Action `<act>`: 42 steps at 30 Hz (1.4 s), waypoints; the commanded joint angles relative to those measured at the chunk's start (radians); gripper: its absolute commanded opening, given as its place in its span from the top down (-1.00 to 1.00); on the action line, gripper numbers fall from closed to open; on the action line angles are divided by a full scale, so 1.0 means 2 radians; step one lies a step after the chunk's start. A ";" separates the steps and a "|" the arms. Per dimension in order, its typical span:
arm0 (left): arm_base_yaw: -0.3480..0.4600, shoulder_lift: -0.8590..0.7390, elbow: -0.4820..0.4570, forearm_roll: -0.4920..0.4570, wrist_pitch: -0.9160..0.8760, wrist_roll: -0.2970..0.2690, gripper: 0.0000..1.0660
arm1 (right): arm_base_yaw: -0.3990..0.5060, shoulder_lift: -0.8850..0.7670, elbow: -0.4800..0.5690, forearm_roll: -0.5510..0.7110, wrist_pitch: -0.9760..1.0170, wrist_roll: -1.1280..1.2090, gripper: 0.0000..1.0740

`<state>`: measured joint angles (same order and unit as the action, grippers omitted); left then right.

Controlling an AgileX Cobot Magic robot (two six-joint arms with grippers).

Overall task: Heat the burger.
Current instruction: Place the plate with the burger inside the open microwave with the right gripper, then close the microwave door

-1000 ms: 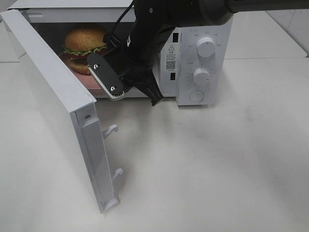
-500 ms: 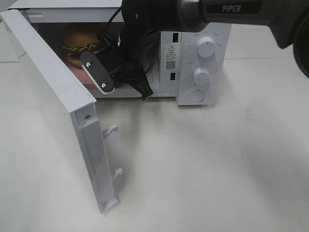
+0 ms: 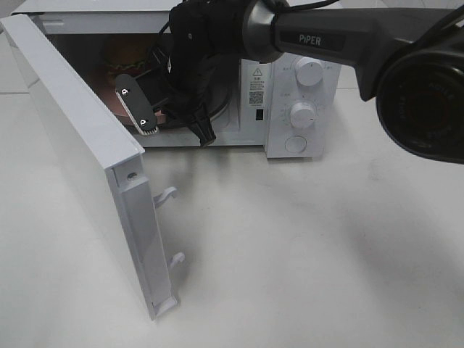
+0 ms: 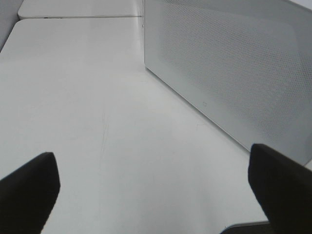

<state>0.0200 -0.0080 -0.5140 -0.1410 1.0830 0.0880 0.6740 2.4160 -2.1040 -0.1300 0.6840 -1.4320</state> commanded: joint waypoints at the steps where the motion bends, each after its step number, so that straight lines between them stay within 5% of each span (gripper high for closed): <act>1: -0.002 -0.010 0.000 0.002 -0.007 0.000 -0.83 | -0.004 0.000 -0.021 -0.009 -0.030 0.013 1.00; 18: -0.002 -0.007 0.000 0.002 -0.007 0.000 -0.83 | -0.016 0.016 -0.034 -0.017 -0.052 0.044 0.78; 26: -0.002 -0.007 0.000 0.002 -0.007 0.000 -0.83 | -0.016 0.016 -0.034 0.021 -0.030 0.048 0.16; 30: -0.002 -0.007 0.000 0.002 -0.007 0.000 -0.83 | -0.016 -0.006 0.001 0.050 -0.025 0.048 -0.07; 42: -0.002 -0.007 0.000 0.002 -0.007 0.000 -0.83 | -0.014 -0.076 0.119 0.050 -0.059 0.048 -0.21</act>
<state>0.0200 -0.0080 -0.5140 -0.1410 1.0830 0.0880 0.6470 2.2850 -1.8750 -0.0320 0.5810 -1.3400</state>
